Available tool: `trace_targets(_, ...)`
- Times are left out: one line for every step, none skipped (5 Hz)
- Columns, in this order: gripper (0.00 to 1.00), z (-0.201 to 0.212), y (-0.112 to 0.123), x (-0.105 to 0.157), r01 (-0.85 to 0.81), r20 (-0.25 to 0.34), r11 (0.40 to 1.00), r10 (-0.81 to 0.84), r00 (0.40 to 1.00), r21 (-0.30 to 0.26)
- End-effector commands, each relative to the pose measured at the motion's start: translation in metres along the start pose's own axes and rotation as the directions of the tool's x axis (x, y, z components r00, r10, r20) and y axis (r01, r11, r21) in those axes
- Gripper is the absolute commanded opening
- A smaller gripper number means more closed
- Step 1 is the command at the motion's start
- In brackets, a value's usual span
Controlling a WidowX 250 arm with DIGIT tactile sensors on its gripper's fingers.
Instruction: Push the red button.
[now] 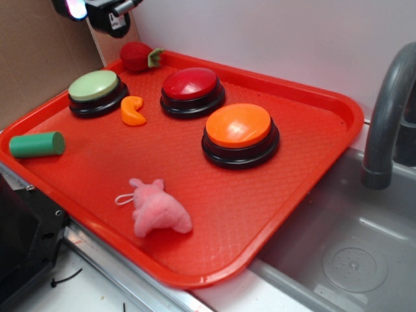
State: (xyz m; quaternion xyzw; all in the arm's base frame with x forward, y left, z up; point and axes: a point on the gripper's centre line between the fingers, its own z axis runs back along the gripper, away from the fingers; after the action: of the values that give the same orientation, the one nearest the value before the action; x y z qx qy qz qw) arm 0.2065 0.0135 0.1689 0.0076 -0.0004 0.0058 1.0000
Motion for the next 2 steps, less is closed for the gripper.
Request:
trace_targets(1.0, 0.0141, -0.0075, -0.0001, 0.005, 0.04, 1.0, -0.006, 0.999, 0.015)
trace_targets(1.0, 0.0137, -0.009, -0.0043, 0.003, 0.058, 1.0, -0.003, 0.998, -0.001)
